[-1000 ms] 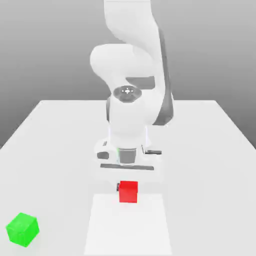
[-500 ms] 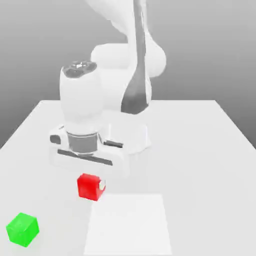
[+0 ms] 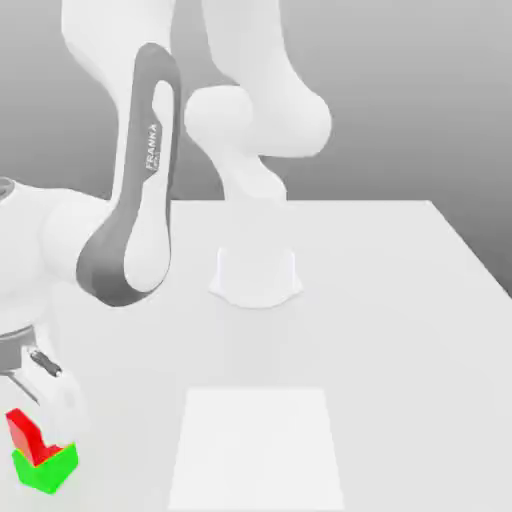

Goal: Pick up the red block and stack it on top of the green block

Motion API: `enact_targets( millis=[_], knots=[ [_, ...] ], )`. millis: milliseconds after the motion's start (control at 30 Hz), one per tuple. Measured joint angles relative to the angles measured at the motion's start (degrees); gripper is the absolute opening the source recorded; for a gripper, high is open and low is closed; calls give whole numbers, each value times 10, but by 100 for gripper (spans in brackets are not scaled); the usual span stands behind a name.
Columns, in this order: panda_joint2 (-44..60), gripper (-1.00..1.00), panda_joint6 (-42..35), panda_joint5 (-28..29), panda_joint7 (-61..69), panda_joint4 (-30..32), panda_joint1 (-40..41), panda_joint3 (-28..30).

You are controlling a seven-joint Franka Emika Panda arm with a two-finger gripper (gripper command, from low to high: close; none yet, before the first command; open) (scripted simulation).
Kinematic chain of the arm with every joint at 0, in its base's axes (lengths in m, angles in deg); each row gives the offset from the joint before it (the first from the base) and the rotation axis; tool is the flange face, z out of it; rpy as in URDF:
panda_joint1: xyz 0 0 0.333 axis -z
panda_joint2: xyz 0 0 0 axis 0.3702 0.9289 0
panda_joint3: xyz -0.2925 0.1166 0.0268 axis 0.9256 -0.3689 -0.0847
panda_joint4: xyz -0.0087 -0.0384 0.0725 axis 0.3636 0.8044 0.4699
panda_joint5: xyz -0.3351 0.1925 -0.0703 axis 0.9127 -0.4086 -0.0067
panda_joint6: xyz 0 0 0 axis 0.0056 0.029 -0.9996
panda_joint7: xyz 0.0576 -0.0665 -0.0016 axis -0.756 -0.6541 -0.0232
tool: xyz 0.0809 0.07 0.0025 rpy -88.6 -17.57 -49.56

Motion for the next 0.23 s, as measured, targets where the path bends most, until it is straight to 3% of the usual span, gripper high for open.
enact_targets(
  millis=[100, 233],
  knots=[
    [5, 100, 5, -2, 1, 0, 1, -1],
    [-54, 100, -50, 22, -16, 3, -8, 12]
  ],
)
